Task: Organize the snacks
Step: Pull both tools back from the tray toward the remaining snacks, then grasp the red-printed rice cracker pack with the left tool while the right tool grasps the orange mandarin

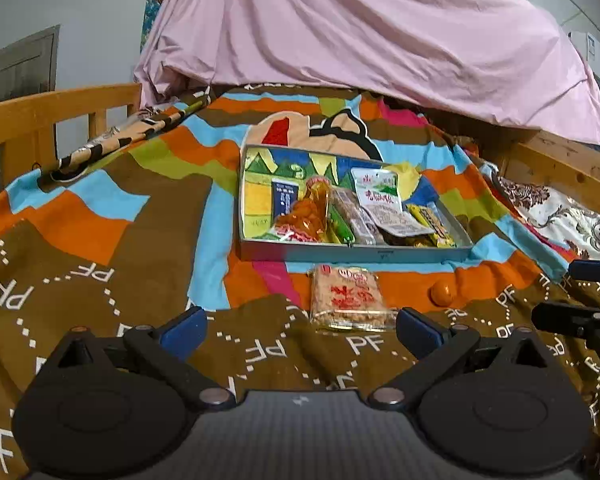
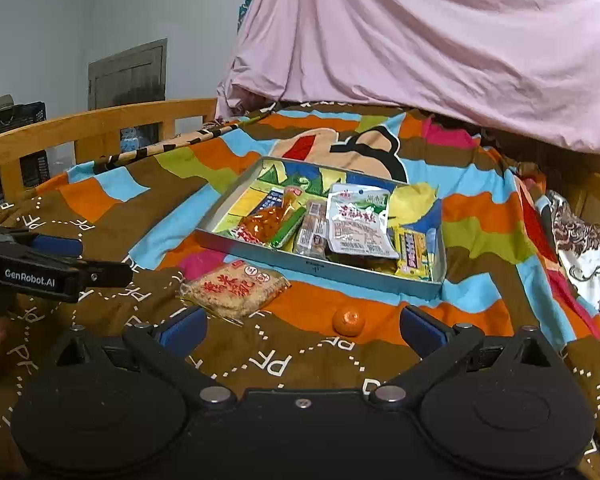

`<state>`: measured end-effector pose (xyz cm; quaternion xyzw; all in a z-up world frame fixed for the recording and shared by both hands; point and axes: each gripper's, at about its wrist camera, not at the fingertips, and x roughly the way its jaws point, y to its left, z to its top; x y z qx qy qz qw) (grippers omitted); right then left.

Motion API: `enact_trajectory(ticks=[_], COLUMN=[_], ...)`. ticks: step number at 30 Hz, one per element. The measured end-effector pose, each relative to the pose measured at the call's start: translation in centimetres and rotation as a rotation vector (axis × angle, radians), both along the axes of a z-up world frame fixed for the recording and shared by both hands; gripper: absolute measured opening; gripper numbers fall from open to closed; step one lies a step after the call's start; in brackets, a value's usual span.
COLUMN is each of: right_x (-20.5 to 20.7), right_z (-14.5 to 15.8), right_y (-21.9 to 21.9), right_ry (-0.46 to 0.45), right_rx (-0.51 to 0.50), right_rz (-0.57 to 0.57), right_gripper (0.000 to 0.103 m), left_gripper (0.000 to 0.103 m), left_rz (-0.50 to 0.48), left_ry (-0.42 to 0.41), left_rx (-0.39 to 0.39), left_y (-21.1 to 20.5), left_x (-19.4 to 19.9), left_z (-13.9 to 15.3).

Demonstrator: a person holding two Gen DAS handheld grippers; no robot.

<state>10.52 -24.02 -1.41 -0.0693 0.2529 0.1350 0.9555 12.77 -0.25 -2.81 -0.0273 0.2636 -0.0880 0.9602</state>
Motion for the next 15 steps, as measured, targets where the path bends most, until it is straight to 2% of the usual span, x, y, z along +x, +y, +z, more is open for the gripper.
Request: enact_trajectory(ticks=[15], right_x=[2.3], right_z=[-2.5], right_y=[0.5], right_ry=[0.088], right_rx=[-0.016], right_rz=[0.011], right_gripper=[0.102], left_gripper=[0.102], left_rz=[-0.006], left_ry=[0.104], left_rx=[-0.039], left_y=[0.3], left_x=[1.0], left_z=[-2.0])
